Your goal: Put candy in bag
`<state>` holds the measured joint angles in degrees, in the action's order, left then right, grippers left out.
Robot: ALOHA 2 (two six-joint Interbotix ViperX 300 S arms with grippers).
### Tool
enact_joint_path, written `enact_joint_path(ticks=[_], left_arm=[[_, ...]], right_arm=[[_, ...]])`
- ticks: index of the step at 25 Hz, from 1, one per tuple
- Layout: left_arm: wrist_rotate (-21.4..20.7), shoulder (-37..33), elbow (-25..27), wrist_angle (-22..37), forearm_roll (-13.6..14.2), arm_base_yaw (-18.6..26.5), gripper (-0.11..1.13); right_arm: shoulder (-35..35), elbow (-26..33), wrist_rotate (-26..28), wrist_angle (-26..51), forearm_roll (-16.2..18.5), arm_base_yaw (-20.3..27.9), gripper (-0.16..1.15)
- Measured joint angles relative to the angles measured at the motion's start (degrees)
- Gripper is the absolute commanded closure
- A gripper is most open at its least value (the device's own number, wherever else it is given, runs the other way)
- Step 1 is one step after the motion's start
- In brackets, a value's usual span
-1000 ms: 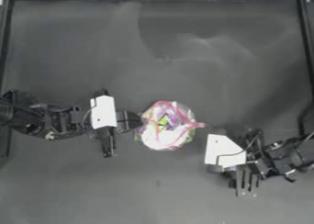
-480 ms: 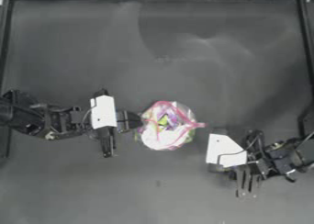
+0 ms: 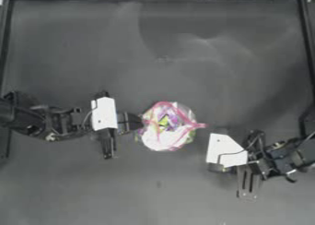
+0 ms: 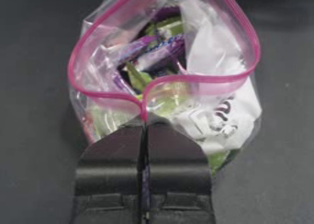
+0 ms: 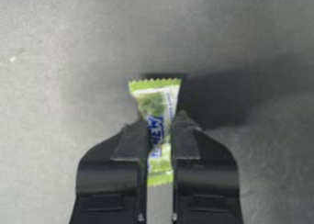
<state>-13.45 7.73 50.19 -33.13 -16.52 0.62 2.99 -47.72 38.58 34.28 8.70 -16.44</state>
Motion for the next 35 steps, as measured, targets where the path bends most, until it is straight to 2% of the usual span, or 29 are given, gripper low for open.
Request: enact_joint_path(ticks=[6, 9, 14, 19, 24, 28, 35], left_arm=[[0.00, 0.00, 0.00, 0.00, 0.00, 0.00, 0.92], [0.00, 0.00, 0.00, 0.00, 0.00, -0.09, 0.92], [0.00, 0.00, 0.00, -0.44, 0.00, -0.18, 0.92], [0.00, 0.53, 0.00, -1.23, 0.00, -0.26, 0.92], [0.00, 0.62, 0.00, -1.49, 0.00, -0.26, 0.92], [0.00, 0.70, 0.00, -1.67, 0.00, -0.26, 0.92], [0.00, 0.62, 0.00, -1.67, 0.00, -0.26, 0.92]], right_arm=[[4.39, 2.99, -0.88, 4.75, 0.18, -0.09, 0.65], [7.47, 5.19, -1.05, 7.82, 1.49, 0.00, 0.65], [10.63, 8.44, -0.62, 12.57, 5.10, 0.79, 0.65], [11.25, 12.83, -2.20, 13.36, 10.11, 3.52, 0.65], [11.16, 16.26, -4.48, 11.95, 13.89, 6.86, 0.65], [9.14, 17.84, -5.80, 7.56, 16.08, 9.84, 0.65], [3.16, 19.95, -7.73, -0.53, 16.52, 13.62, 0.65]])
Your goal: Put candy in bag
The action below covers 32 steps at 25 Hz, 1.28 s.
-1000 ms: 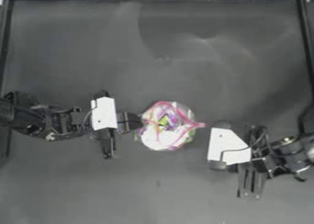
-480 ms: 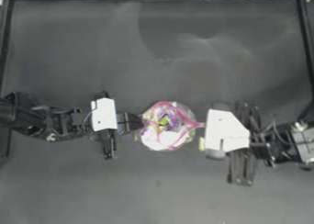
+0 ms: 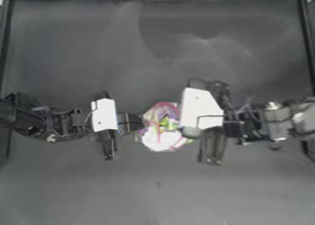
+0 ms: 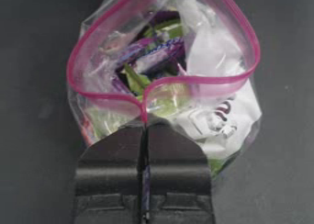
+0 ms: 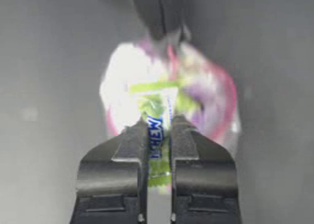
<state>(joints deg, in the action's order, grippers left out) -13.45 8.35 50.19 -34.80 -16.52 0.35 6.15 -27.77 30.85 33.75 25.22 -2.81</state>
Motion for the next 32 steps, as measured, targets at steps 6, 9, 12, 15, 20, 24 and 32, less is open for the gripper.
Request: enact_joint_path(ticks=[6, 9, 12, 15, 20, 24, 32], left_arm=[[0.00, 0.09, 0.00, 0.00, 0.00, -0.09, 0.92], [0.00, 0.09, 0.00, 0.00, 0.00, -0.09, 0.92], [0.00, 0.00, 0.00, 0.00, 0.00, -0.09, 0.92], [0.00, 0.09, 0.00, 0.00, 0.00, -0.09, 0.92], [0.00, 0.00, 0.00, 0.00, 0.00, -0.09, 0.92], [0.00, 0.09, 0.00, 0.00, -0.09, 0.00, 0.92], [0.26, 0.09, 0.00, -0.09, -0.18, -0.18, 0.92]], right_arm=[[-5.36, 0.62, -0.62, -3.25, 0.18, 1.76, 0.65], [-7.12, 0.62, -0.62, -5.36, 0.18, 2.55, 0.65], [-8.61, 0.53, -0.62, -6.15, 0.44, 3.16, 0.65], [-9.49, 0.53, -0.62, -6.24, 0.70, 3.43, 0.65], [-10.46, 0.35, -0.62, -6.33, 0.79, 3.87, 0.65], [-10.81, 0.00, -0.62, -6.24, 0.79, 4.04, 0.65], [-10.90, -0.26, -0.62, -6.24, 2.20, 4.31, 0.42]])
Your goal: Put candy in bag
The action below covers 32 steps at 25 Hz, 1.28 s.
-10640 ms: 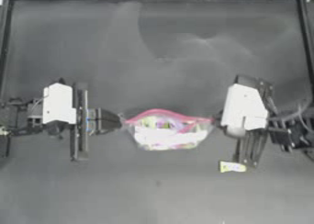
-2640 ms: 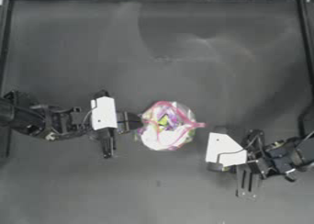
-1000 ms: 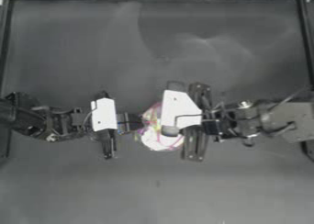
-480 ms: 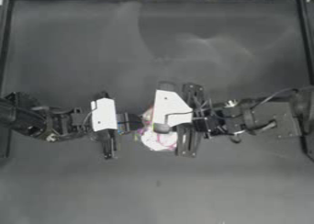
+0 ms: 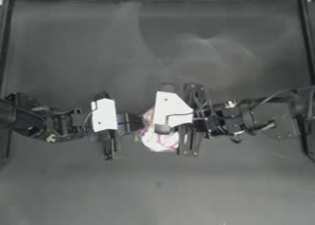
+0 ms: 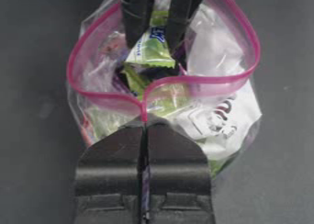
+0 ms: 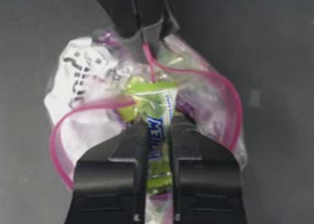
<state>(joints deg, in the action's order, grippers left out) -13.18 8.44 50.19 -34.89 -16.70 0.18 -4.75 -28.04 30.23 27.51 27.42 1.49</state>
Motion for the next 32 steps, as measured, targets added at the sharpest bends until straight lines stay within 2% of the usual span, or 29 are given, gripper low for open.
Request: enact_joint_path(ticks=[15, 24, 32], left_arm=[[0.09, 0.00, 0.00, 0.00, -0.09, -0.09, 0.92], [0.35, 0.00, 0.00, 0.00, -0.09, -0.18, 0.92], [-0.18, -0.09, 0.00, 0.00, -0.09, -0.26, 0.92]], right_arm=[[-0.09, 0.00, 0.09, 0.35, -0.26, 0.44, -0.02], [0.70, 0.00, 0.18, 0.88, -0.35, 0.70, -0.03], [8.61, 0.00, 0.09, 2.90, -0.09, 0.00, -0.03]])
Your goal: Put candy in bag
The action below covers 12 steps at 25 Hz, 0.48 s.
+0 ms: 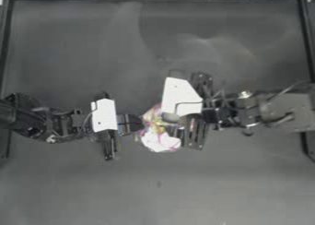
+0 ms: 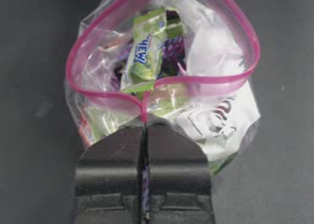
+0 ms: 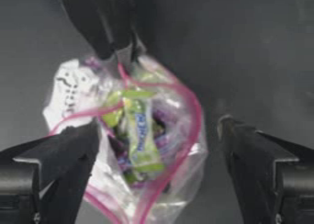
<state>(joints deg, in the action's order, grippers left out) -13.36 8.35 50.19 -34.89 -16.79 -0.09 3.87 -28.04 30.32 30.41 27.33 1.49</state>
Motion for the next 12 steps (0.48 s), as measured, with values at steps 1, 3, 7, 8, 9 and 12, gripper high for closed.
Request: enact_joint_path(ticks=[1, 3, 7, 8, 9, 12], left_arm=[[-0.18, -0.09, 0.00, 0.00, 0.00, 0.00, 0.92], [-0.70, -0.79, 0.09, -0.18, 0.00, 0.09, 0.92], [-2.20, -2.99, 0.35, -0.26, 0.00, 0.00, 0.92], [-2.55, -3.34, 0.35, -0.26, -0.09, 0.09, 0.92], [-2.72, -3.87, 0.35, -0.26, 0.00, 0.18, 0.92], [-3.34, -5.01, 0.35, -0.26, 0.00, 0.26, 0.92]], right_arm=[[0.88, -0.09, 0.00, 0.09, 0.00, -0.09, -0.03], [2.11, -0.35, 0.00, 0.09, 0.09, -0.35, -0.03], [3.52, -0.62, 0.00, 0.00, 0.44, -1.05, -0.03], [3.69, -0.70, 0.00, 0.00, 0.53, -1.32, -0.03], [3.87, -0.79, 0.00, 0.00, 0.70, -1.58, -0.03], [4.31, -0.88, 0.09, 0.00, 1.23, -2.11, -0.03]])
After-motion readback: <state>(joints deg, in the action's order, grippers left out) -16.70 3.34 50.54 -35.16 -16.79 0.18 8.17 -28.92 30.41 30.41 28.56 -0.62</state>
